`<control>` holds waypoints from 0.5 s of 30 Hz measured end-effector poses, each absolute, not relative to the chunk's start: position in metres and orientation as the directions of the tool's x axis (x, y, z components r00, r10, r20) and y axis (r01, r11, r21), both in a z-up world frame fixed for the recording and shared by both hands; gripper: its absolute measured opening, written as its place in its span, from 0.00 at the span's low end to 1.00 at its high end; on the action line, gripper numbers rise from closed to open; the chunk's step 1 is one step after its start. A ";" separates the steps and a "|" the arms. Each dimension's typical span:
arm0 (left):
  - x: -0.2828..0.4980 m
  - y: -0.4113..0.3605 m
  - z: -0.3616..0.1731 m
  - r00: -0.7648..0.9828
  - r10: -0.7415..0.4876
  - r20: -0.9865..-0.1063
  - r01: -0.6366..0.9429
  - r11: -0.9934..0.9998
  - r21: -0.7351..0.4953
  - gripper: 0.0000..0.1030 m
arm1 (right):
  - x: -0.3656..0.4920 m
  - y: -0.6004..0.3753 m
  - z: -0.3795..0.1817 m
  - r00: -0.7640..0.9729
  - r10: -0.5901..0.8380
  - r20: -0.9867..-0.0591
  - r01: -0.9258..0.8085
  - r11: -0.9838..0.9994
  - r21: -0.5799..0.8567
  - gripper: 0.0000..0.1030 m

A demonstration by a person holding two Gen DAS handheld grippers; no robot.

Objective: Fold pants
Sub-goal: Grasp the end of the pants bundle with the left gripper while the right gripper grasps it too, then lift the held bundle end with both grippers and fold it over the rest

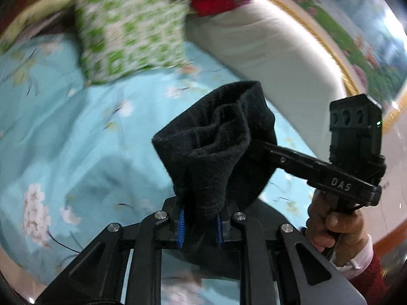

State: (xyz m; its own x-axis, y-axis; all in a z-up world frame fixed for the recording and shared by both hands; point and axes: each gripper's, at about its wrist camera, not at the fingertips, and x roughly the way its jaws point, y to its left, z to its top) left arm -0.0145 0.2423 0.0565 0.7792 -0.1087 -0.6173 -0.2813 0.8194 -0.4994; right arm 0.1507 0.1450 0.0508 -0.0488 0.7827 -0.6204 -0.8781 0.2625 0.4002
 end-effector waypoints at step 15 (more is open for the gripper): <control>0.004 0.082 0.103 0.772 -0.280 -0.571 0.055 0.924 -0.378 0.16 | 0.134 -0.036 0.071 0.200 0.876 -0.440 -0.784 0.412 0.465 0.19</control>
